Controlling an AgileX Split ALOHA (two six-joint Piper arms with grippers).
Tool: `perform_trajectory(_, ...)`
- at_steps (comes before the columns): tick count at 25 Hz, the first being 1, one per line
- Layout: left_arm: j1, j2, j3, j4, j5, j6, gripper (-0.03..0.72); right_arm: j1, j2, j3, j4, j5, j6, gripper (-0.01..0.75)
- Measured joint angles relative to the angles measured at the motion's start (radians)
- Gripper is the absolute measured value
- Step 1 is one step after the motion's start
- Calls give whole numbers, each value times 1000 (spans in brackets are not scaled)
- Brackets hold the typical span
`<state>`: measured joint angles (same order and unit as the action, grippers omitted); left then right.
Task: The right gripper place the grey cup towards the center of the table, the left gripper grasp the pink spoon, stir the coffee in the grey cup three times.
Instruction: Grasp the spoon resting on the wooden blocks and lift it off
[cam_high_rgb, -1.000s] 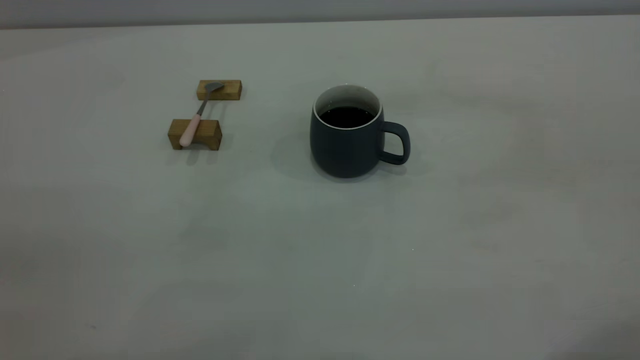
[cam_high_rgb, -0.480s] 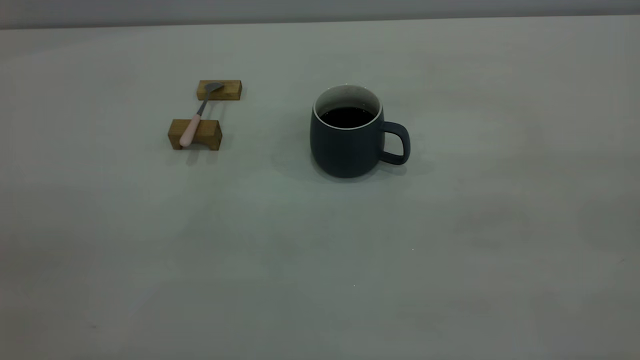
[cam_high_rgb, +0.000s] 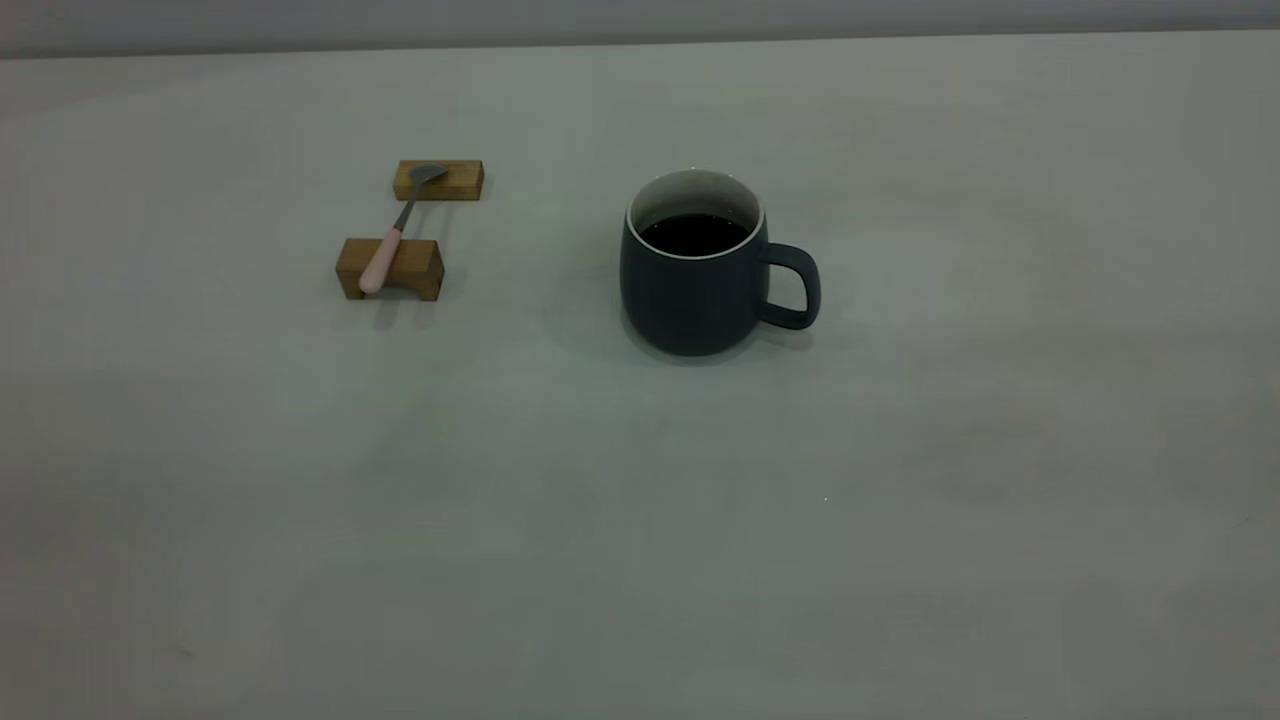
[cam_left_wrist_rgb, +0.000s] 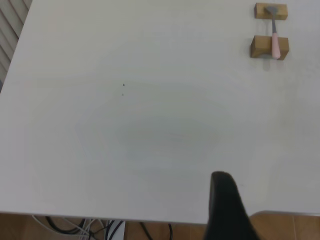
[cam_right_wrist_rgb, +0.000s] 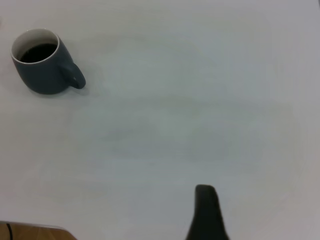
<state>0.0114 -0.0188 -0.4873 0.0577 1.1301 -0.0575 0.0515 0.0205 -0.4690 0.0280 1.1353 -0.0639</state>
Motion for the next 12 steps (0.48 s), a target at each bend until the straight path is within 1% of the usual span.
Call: perform_trajectory(12,0,0,0,0,0,0,518,0,0,0,0,0,0,389)
